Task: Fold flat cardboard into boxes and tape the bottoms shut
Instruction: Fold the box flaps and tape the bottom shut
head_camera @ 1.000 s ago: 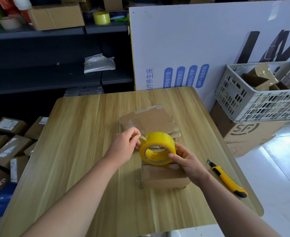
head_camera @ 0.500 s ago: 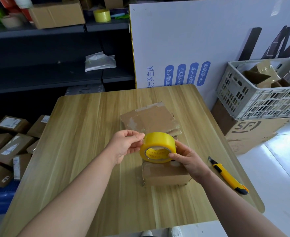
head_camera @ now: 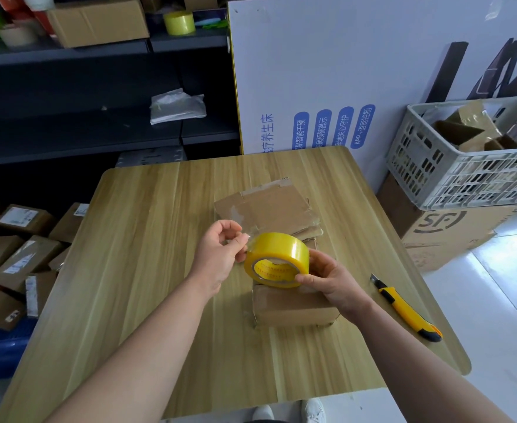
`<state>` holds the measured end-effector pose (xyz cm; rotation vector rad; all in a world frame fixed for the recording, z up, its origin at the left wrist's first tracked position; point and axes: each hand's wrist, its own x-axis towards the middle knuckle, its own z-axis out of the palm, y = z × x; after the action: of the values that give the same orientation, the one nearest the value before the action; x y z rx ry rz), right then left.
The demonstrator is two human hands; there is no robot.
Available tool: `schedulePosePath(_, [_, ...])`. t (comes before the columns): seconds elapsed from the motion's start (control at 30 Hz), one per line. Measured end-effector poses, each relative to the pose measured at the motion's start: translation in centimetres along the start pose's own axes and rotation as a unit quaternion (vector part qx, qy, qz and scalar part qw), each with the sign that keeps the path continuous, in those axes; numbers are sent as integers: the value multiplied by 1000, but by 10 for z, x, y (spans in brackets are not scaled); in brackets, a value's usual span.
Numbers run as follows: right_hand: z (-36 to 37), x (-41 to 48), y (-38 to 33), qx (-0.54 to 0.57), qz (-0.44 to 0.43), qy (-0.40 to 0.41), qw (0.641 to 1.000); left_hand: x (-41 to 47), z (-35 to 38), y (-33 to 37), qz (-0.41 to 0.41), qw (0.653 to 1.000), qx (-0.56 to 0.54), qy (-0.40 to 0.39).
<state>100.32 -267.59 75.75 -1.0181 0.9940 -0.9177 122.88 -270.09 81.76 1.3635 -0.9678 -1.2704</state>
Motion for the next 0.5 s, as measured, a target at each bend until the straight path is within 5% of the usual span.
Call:
schedulePosePath(0.13, [5, 1, 6, -102, 10, 15, 995, 1, 0, -4, -17, 999, -29, -3])
schedulePosePath(0.5, [-7, -2, -6, 64, -18, 44, 997, -14, 10, -37, -67, 993, -84, 51])
